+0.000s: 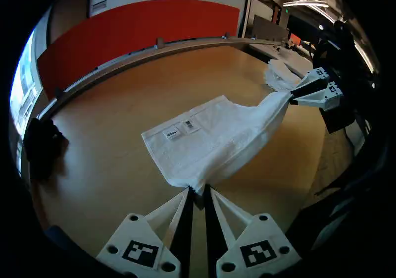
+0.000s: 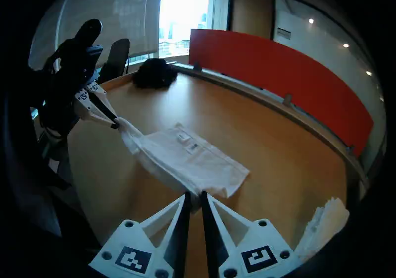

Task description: Fold towel

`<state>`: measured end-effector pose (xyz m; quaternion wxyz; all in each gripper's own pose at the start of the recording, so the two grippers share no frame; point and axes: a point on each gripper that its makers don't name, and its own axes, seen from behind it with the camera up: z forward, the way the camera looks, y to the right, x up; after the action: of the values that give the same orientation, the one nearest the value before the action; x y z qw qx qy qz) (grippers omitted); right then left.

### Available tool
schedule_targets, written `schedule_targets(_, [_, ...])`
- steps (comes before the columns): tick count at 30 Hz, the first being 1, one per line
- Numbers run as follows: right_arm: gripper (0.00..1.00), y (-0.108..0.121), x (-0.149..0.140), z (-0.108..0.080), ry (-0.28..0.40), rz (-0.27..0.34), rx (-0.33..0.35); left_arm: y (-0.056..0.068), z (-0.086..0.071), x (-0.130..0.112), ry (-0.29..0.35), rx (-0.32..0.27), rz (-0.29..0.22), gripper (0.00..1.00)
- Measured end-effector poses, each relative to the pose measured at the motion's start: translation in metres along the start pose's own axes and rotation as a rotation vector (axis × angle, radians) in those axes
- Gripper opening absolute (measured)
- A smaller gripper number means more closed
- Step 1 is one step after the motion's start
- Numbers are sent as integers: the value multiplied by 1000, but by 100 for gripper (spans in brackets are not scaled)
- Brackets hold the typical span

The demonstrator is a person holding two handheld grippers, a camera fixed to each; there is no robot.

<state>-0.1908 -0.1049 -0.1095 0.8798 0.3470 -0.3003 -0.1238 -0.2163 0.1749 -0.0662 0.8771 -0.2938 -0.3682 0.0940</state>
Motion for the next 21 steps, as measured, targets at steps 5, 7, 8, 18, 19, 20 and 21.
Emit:
schedule_targets(5, [16,0,4,-7,5,2,-3,6,-8,3,1,-2,0,15])
schedule_targets(7, [16,1,5,-10,5,1,-3,8,-11,4,0,-7,-1,15])
schedule_targets(8, [16,1,5,-11,5,1,-3,9,-12,5,0,-9,-1,15])
schedule_targets(18, [16,-3,8,-26,5,-6,1,18,-21,6,-7,-19,4,15])
schedule_targets(19, [16,-3,9,-27,5,-8,1,20,-21,6,-8,-21,5,15])
schedule_targets(20, [16,-4,9,-28,4,-10,2,21,-22,5,-10,-23,5,15])
schedule_targets(21, [16,-4,9,-29,4,-11,2,22,-22,5,-11,-24,4,15])
